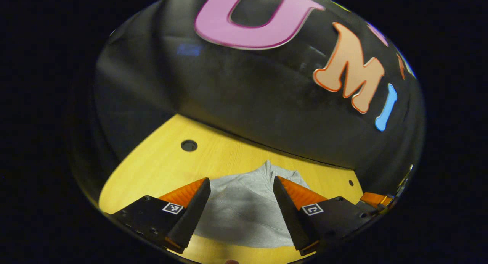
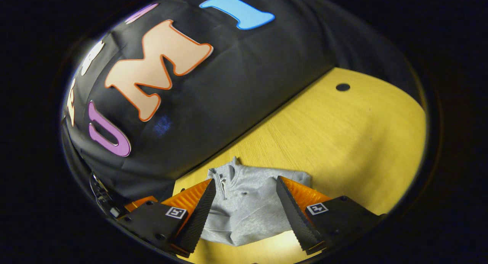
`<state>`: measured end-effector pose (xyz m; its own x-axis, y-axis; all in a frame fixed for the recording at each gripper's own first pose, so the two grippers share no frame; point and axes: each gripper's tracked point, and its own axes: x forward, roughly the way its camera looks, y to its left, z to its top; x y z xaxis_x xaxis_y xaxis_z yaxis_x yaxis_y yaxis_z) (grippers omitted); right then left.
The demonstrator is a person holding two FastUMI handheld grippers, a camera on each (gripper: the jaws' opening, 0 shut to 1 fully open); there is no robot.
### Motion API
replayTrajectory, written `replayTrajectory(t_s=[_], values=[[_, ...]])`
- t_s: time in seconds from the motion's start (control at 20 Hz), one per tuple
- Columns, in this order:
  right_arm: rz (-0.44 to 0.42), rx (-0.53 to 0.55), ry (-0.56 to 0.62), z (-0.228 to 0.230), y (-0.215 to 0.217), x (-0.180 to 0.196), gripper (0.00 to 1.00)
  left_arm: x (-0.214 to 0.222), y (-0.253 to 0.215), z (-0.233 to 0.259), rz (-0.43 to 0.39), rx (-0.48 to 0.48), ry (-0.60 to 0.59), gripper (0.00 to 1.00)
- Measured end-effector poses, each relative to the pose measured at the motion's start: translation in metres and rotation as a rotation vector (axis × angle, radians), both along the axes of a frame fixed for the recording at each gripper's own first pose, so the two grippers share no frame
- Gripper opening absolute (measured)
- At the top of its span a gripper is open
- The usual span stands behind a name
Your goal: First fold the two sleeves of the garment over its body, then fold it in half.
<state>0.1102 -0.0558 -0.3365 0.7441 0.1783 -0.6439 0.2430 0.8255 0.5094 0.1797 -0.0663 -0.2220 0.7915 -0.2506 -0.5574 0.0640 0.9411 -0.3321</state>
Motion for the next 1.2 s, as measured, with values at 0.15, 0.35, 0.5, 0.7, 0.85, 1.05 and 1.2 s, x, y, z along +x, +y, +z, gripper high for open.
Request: replayTrajectory(t_s=[0.15,0.35,0.5,0.7,0.85,1.05,1.2], values=[[0.035,-0.119,-0.131,0.038,-0.018,-0.012,0.98,-0.015,0.003,0.049,0.017,0.107,-0.142,0.96],[0.140,-0.280,-0.308,0.089,-0.028,-0.039,0.98,-0.059,0.013,0.102,0.066,0.218,-0.281,0.95],[0.206,-0.389,-0.427,0.122,-0.027,-0.063,0.98,-0.092,0.017,0.123,0.098,0.274,-0.359,0.94],[0.227,-0.425,-0.549,0.161,-0.008,-0.095,0.95,-0.126,0.024,0.141,0.091,0.347,-0.443,0.95],[0.197,-0.418,-0.574,0.174,0.003,-0.113,0.98,-0.151,0.031,0.153,0.080,0.361,-0.479,0.94],[0.157,-0.438,-0.606,0.196,0.010,-0.126,0.98,-0.164,0.038,0.155,0.062,0.338,-0.488,0.96],[0.119,-0.449,-0.641,0.220,0.010,-0.135,0.98,-0.173,0.041,0.164,0.061,0.319,-0.499,1.00]])
